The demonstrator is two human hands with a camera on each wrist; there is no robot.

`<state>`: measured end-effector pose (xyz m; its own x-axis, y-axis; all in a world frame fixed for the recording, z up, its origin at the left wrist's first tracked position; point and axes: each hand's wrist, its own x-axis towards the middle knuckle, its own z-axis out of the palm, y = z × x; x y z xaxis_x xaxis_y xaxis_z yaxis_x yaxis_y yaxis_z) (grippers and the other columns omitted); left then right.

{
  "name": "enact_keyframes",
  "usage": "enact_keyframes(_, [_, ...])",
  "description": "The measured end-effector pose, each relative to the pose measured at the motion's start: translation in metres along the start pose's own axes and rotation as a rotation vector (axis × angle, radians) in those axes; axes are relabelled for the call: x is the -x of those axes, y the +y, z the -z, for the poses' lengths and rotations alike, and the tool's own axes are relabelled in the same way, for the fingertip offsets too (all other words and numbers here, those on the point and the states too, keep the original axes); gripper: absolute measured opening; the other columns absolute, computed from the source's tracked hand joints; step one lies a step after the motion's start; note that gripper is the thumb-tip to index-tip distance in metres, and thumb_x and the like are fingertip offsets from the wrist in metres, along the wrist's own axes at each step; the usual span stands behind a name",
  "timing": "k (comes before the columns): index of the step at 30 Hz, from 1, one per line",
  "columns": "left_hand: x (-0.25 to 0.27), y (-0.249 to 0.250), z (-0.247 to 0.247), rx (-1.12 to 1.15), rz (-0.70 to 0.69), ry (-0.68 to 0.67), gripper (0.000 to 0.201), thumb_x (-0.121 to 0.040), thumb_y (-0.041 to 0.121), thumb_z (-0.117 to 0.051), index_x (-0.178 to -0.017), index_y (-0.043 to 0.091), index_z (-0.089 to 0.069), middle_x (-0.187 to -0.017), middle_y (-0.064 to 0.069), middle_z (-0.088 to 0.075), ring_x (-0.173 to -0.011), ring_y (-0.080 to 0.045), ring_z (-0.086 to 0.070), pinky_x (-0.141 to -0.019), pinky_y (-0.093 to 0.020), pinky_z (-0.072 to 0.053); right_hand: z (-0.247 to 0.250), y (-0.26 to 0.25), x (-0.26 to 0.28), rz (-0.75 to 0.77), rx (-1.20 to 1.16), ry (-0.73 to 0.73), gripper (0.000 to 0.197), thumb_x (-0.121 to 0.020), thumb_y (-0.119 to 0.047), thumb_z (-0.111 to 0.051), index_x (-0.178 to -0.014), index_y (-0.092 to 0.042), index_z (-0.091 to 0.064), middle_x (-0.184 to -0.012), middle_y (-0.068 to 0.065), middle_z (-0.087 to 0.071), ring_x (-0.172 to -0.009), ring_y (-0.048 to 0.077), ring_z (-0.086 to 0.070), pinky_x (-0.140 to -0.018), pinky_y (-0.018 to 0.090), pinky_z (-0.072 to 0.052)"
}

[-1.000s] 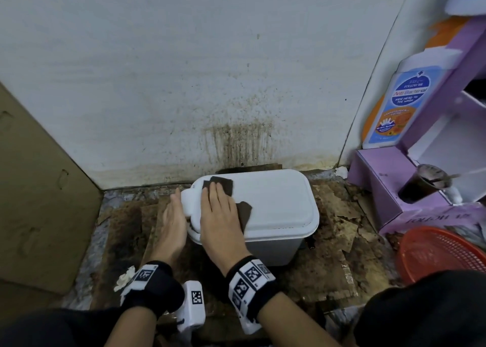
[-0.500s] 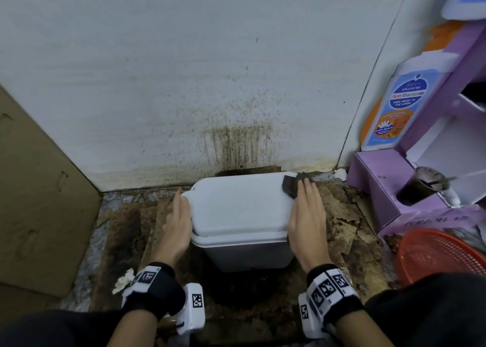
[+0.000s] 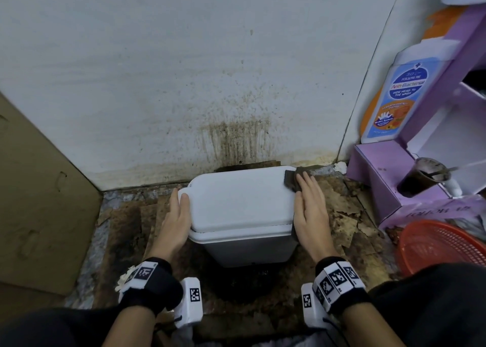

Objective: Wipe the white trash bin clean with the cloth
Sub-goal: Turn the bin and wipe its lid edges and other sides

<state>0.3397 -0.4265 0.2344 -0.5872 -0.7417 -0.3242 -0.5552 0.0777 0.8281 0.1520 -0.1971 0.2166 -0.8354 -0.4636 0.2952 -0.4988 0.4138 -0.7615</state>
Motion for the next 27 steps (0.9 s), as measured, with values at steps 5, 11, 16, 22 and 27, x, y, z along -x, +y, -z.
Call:
enact_keyframes(5, [0.006, 0.005, -0.001, 0.011, -0.007, 0.010, 0.068, -0.106, 0.066, -0.019, -0.166, 0.041, -0.003, -0.172, -0.007, -0.024, -0.157, -0.030, -0.026, -0.124, -0.048, -0.020, 0.000, 0.000, 0.004, 0.102, 0.136, -0.047, 0.048, -0.109, -0.015, -0.039, -0.156, -0.014, -0.038, -0.166, -0.006, -0.027, -0.156, 0.007, -0.011, -0.127, 0.029, -0.008])
enact_keyframes(11, [0.008, 0.005, -0.002, 0.020, -0.049, 0.017, 0.070, -0.107, 0.062, -0.031, -0.166, 0.037, -0.003, -0.170, -0.004, -0.030, -0.154, -0.029, -0.033, -0.120, -0.045, -0.027, 0.001, 0.001, -0.004, -0.168, -0.033, -0.022, 0.049, -0.110, -0.026, -0.033, -0.157, -0.015, -0.035, -0.165, 0.000, -0.030, -0.153, 0.011, -0.022, -0.124, 0.024, -0.013])
enact_keyframes(16, [0.005, 0.007, 0.000, -0.023, -0.065, 0.006, 0.074, -0.107, 0.058, -0.036, -0.168, 0.032, -0.003, -0.168, -0.006, -0.034, -0.151, -0.029, -0.037, -0.115, -0.040, -0.031, 0.003, -0.010, -0.010, -0.283, -0.085, 0.018, 0.048, -0.110, -0.022, -0.035, -0.157, -0.010, -0.036, -0.162, 0.006, -0.036, -0.151, 0.018, -0.029, -0.120, 0.023, -0.017])
enact_keyframes(22, [0.001, 0.006, 0.002, -0.114, -0.051, -0.004, 0.073, -0.107, 0.058, -0.035, -0.168, 0.032, -0.003, -0.164, -0.012, -0.041, -0.147, -0.034, -0.044, -0.102, -0.037, -0.033, 0.011, -0.012, -0.024, -0.440, -0.133, -0.012, 0.048, -0.109, -0.024, -0.034, -0.155, -0.010, -0.039, -0.157, 0.009, -0.044, -0.147, 0.025, -0.036, -0.122, 0.039, -0.026])
enact_keyframes(27, [-0.011, 0.005, 0.009, -0.189, -0.037, -0.034, 0.074, -0.105, 0.066, -0.032, -0.167, 0.036, -0.005, -0.165, -0.014, -0.040, -0.149, -0.036, -0.041, -0.115, -0.044, -0.033, 0.019, -0.015, -0.020, -0.460, -0.224, 0.033, 0.046, -0.109, -0.022, -0.038, -0.153, -0.011, -0.044, -0.156, 0.004, -0.047, -0.146, 0.020, -0.039, -0.120, 0.033, -0.029])
